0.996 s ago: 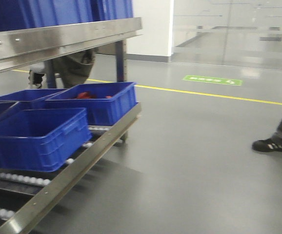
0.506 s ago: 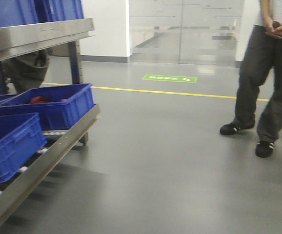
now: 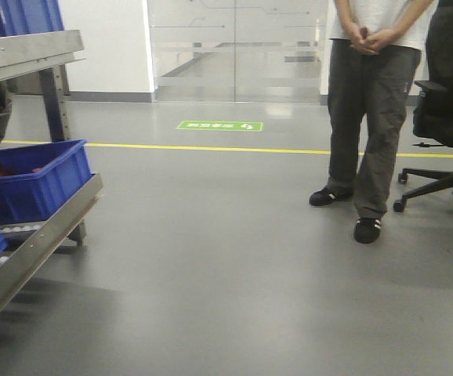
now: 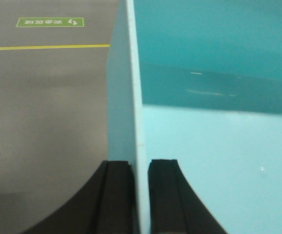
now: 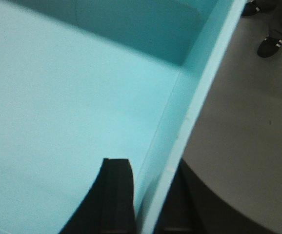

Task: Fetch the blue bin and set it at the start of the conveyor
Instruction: 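Carry the bin in both grippers while the base turns away from the shelf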

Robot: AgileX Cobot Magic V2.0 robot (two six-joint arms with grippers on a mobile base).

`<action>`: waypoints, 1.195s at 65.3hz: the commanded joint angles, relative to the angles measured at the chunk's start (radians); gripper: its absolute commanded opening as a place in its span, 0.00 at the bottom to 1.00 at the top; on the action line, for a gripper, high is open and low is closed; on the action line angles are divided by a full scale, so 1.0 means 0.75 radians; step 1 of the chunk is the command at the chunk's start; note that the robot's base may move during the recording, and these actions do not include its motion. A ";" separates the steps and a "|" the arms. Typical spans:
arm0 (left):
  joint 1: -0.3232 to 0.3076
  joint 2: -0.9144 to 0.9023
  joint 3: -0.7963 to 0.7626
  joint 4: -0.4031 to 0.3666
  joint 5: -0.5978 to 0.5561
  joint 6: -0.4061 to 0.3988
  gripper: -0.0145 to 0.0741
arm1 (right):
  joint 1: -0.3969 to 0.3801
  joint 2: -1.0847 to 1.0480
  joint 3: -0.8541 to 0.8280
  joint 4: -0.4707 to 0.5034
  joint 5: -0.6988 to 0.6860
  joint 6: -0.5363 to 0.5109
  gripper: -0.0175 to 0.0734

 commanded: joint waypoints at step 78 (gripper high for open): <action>-0.012 -0.017 -0.014 -0.085 -0.108 -0.005 0.04 | 0.008 -0.010 -0.010 0.050 -0.057 -0.049 0.02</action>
